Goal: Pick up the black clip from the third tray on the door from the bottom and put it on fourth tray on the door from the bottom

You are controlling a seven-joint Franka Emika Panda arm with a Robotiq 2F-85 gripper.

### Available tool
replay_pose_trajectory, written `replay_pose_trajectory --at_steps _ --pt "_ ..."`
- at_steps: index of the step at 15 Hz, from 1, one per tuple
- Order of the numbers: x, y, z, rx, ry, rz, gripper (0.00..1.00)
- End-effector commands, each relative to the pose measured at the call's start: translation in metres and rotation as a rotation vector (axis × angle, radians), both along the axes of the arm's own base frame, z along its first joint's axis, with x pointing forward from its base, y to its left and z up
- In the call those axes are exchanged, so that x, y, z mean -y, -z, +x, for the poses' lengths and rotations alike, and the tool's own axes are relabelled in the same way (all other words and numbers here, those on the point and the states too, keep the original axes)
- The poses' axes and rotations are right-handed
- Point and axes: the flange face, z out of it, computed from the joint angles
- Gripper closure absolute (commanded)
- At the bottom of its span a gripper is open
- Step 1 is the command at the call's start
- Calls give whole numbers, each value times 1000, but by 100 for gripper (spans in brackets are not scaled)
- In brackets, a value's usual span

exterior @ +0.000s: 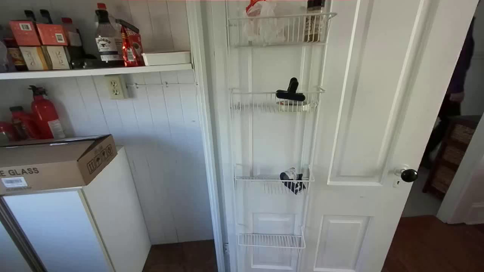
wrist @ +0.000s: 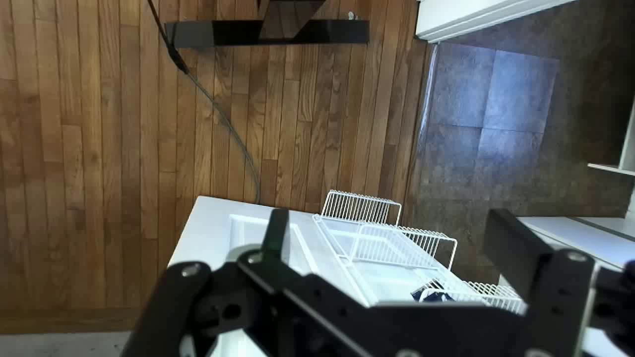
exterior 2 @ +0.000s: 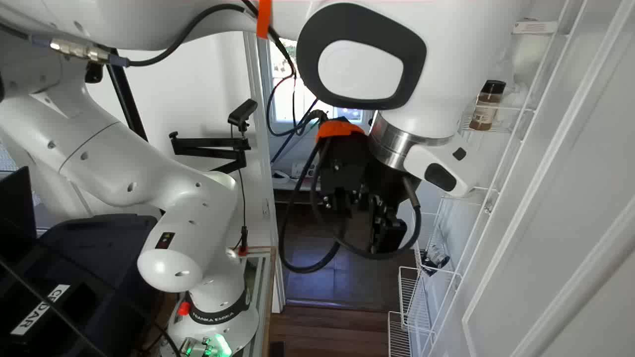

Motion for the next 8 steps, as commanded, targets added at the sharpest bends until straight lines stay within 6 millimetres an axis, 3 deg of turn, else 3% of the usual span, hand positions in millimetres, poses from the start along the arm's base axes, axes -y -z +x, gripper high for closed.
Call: replay_pose_trajectory --at_steps 1,6,8 --pt "0 -1 0 0 0 0 0" --pt "0 -1 0 0 0 0 0" --pt "-14 5 17 36 -88 17 0"
